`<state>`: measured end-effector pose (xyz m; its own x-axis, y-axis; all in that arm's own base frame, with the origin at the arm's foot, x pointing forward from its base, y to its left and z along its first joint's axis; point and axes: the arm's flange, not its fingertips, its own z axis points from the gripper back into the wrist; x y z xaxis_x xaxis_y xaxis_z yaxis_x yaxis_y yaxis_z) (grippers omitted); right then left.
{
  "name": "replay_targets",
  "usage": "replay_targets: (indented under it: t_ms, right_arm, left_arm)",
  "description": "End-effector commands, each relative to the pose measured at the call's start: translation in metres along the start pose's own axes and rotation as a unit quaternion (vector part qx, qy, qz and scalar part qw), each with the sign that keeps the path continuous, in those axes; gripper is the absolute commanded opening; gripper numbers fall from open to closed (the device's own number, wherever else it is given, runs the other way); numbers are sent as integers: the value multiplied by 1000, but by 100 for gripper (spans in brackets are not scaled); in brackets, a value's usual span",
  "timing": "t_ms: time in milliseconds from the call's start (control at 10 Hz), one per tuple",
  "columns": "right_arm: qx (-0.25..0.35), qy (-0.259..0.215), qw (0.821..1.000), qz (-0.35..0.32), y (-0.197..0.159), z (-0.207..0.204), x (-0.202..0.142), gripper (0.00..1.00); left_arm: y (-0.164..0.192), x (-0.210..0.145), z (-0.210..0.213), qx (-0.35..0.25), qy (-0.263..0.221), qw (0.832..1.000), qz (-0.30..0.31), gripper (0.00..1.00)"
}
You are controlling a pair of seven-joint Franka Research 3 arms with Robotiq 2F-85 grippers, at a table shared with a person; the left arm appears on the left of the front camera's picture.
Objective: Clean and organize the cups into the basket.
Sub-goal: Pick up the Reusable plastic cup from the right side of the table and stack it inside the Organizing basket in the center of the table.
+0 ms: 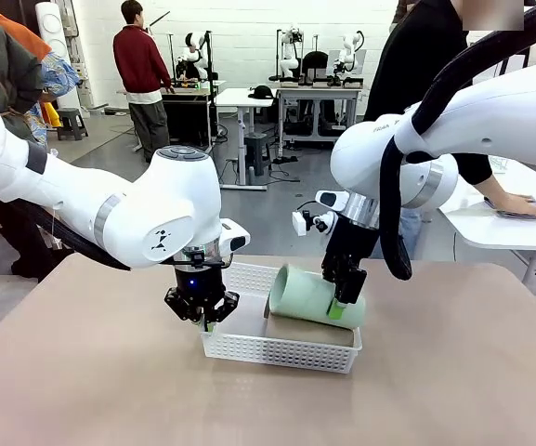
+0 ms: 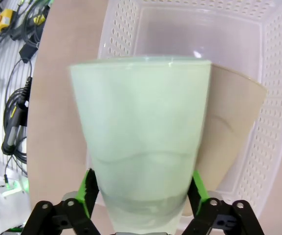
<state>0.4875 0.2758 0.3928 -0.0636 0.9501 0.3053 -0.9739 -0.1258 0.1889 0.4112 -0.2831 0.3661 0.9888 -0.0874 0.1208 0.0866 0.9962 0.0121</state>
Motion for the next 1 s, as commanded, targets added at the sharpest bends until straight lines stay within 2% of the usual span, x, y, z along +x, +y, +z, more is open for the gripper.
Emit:
replay_targets:
  t_ms: [0, 400, 500, 700, 800, 900]
  right_arm:
    - [7, -13, 1000, 10, 1, -2, -3, 100]
    - [1, -22, 1000, 12, 3, 4, -4, 100]
    - [-10, -44, 999, 24, 12, 21, -6, 100]
    - [-81, -124, 988, 51, 47, 87, -38, 100]
    - [-111, -183, 975, 62, 68, 117, -72, 100]
    - [-115, -268, 952, 97, 94, 142, -123, 100]
  left_arm:
    - [-1, 0, 3, -3, -8, 1000, -3, 0]
    - [-1, 0, 3, -3, -8, 1000, -3, 0]
    - [-1, 0, 3, -3, -8, 1000, -3, 0]
    - [-1, 0, 3, -3, -8, 1000, -3, 0]
    - [-1, 0, 3, -3, -8, 1000, -3, 0]
    - [-1, 0, 3, -3, -8, 1000, -3, 0]
